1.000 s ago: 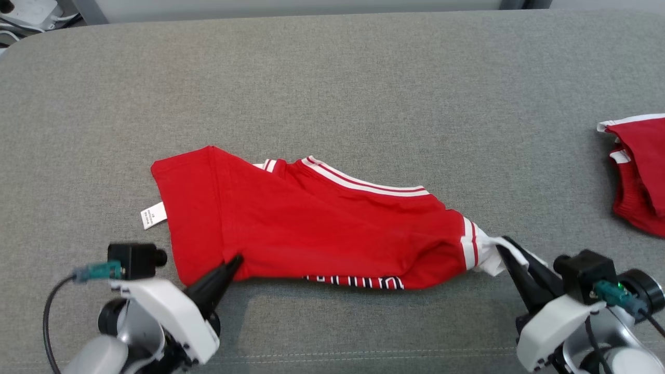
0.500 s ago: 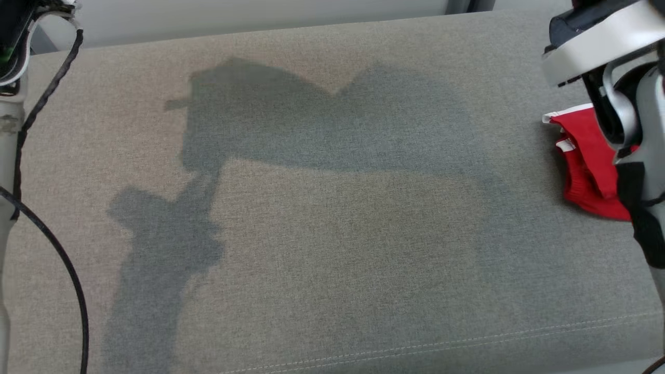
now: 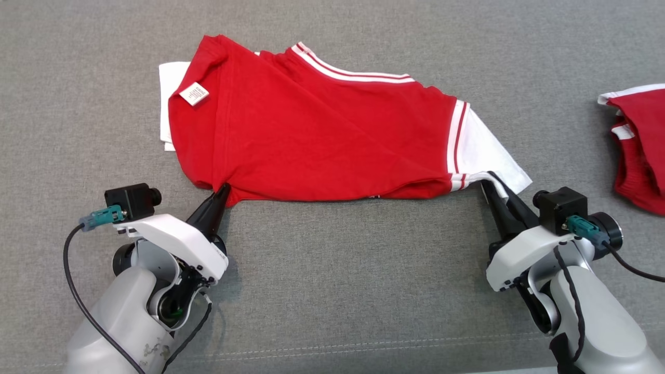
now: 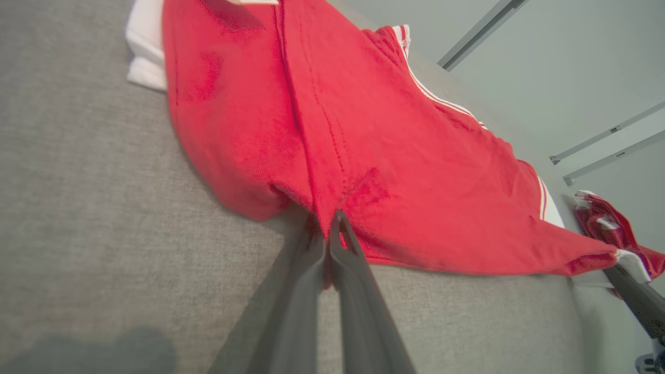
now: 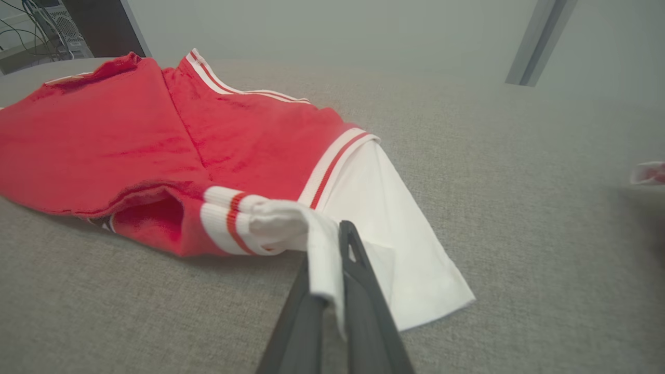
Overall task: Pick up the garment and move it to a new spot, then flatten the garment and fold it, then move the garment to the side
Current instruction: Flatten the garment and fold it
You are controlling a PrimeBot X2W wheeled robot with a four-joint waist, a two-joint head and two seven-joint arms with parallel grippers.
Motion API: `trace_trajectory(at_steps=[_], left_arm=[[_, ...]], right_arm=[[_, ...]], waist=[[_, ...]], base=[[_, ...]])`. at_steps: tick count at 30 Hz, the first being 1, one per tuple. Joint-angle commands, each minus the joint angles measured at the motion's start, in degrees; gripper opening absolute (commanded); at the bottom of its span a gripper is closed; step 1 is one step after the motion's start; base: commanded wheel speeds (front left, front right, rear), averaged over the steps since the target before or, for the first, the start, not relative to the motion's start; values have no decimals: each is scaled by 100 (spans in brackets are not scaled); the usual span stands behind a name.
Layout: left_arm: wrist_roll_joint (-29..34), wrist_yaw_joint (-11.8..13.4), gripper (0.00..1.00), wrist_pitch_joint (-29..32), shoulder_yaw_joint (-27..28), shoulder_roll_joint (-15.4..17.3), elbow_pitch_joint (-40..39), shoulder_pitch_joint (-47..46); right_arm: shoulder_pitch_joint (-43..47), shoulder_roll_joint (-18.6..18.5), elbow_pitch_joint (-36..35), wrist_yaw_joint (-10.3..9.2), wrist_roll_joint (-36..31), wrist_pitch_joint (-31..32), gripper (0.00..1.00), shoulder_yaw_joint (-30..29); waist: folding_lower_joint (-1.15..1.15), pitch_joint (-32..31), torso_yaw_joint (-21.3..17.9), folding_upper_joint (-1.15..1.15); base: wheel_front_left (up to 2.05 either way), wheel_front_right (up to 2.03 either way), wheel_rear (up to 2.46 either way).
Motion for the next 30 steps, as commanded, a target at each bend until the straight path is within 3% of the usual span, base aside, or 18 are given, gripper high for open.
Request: trace_trajectory(at_steps=[1, 13, 14, 15, 17, 19, 22, 29, 30], left_arm=[[-64, -37, 0, -162, 161, 196, -56, -121], [-369, -42, 0, -381, -277, 369, -84, -117], [-368, -42, 41, -411, -298, 386, -61, -99], [-347, -42, 100, -455, -312, 399, -29, -83], [-198, 15, 100, -575, -369, 454, 22, -55], [30, 260, 100, -777, -407, 561, 32, 8], [560, 1034, 100, -1226, -384, 822, -266, 268], [1346, 2246, 100, -1416, -163, 1249, -1679, 1186], [1346, 2246, 100, -1416, -163, 1249, -1679, 1186]], right_arm=[[33, -16, -126, -19, 43, -140, 0, -9], [203, 9, -184, -19, -69, -157, 0, -37], [236, 14, -210, -19, -74, -149, 0, -17], [277, 22, -234, -19, -62, -124, 0, 13], [354, 15, -292, -19, -64, -98, 0, 49], [443, 23, -347, -19, -56, -76, 0, 88], [598, 13, -453, -19, -60, -51, 0, 66], [863, 35, -603, -19, -137, 16, 0, -35], [863, 35, -603, -19, -137, 16, 0, -35]], waist=[[0, 81, 47, 0], [0, -79, 135, 0], [0, -101, 139, 0], [0, -121, 144, 0], [0, -155, 159, 0], [0, -196, 170, 0], [0, -272, 235, 0], [0, -465, 345, 0], [0, -465, 345, 0]], base=[[0, 0, 0], [0, 0, 0], [0, 0, 0], [0, 0, 0], [0, 0, 0], [0, 0, 0], [0, 0, 0], [0, 0, 0], [0, 0, 0]])
